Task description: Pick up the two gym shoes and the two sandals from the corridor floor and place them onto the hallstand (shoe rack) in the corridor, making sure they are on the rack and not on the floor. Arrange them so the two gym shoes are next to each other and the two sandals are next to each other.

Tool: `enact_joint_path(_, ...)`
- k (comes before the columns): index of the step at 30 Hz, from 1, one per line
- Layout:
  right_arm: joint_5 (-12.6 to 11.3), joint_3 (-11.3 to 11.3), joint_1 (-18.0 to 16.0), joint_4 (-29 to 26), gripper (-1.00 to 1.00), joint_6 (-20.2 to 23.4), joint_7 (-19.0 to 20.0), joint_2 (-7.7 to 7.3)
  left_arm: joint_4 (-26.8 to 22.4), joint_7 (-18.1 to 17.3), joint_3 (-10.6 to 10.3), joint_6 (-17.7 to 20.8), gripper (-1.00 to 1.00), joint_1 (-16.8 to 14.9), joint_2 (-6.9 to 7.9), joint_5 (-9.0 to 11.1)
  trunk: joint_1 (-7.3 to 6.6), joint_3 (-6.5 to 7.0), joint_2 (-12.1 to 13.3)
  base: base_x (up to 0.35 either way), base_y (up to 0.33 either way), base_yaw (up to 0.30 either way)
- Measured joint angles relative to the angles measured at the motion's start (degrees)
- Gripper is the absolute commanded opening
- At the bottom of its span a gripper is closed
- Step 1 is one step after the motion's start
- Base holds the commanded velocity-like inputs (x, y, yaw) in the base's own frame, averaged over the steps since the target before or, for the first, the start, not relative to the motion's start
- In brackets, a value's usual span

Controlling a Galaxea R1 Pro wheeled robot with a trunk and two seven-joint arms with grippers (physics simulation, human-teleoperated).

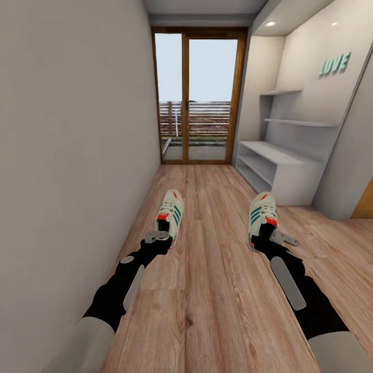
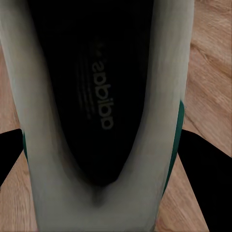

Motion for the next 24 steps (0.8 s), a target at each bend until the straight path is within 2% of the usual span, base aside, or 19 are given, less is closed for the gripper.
enact_joint_path(24,0.01,0.04,-0.02,0.0,-1.0,0.02,0.0,0.03,-0.01,0.0,0.0,0.06,-1.0,0.0,0.0,0.0,0.0,0.0,0.0,0.349,0.0,0.0)
